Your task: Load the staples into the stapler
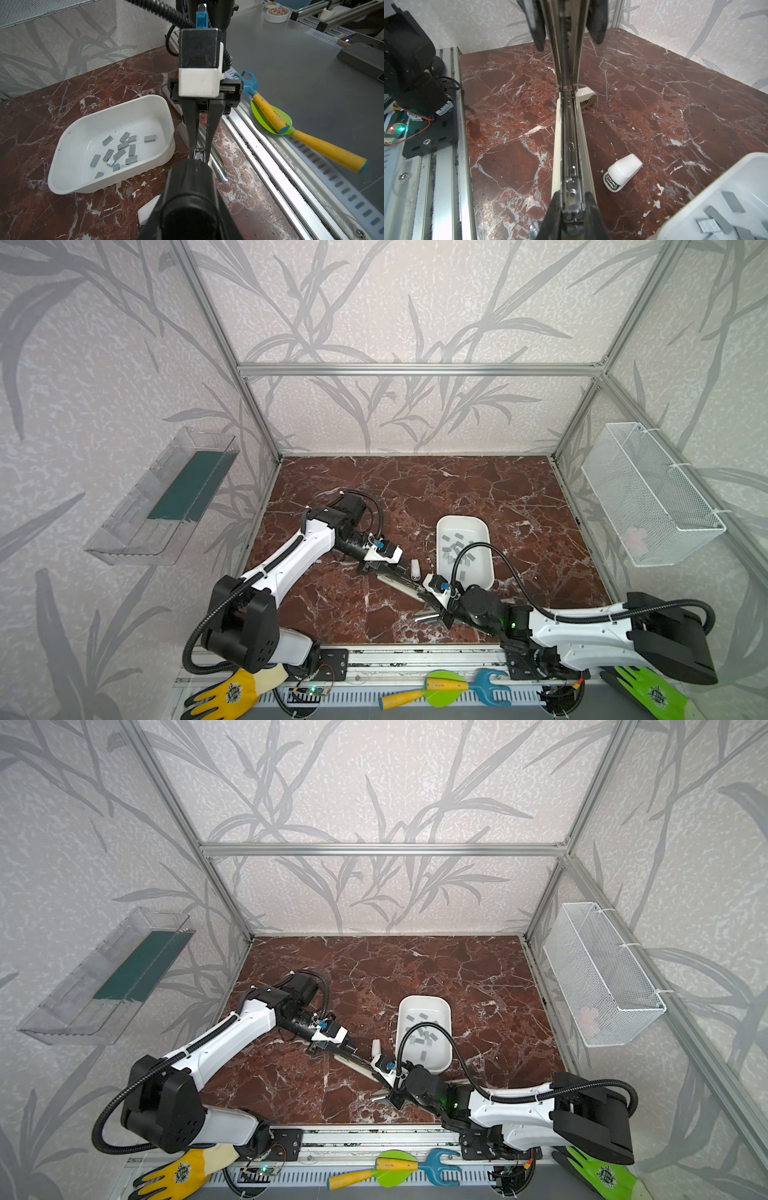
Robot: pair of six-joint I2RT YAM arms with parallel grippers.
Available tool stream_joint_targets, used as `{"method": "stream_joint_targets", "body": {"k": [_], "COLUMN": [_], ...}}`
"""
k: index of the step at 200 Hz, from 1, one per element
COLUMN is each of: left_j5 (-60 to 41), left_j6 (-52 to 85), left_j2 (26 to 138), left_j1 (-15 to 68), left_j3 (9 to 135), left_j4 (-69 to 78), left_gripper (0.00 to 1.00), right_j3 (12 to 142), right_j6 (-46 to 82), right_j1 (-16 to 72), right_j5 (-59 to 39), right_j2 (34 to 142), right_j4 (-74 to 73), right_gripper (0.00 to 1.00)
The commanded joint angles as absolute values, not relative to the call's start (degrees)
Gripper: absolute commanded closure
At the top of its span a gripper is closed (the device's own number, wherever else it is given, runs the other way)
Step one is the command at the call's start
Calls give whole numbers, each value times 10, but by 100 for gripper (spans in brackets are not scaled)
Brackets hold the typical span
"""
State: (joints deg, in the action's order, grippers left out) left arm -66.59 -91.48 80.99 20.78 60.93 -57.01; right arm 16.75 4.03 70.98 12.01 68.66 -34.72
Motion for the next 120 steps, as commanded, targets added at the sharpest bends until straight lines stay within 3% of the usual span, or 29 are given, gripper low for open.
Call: {"method": "stream_joint_targets", "body": {"k": [1, 74, 120], "left_j5": [-684, -708, -762], "left_j6": [-928, -641, -750], "left_j2": [794, 755, 830], "left_j1": [188, 101, 60], "left_j3": [627, 486, 564], "left_j4": [-538, -114, -282], "left_gripper": [100, 100, 100], "right_j3": [154, 157, 154], "right_j6": [75, 113, 118], "right_j1": [718, 772, 773], "right_j5": [144, 226, 227], "right_j2": [711, 794, 864], "right_j4": [-307, -393, -482], "right_gripper": [100, 100, 100]}}
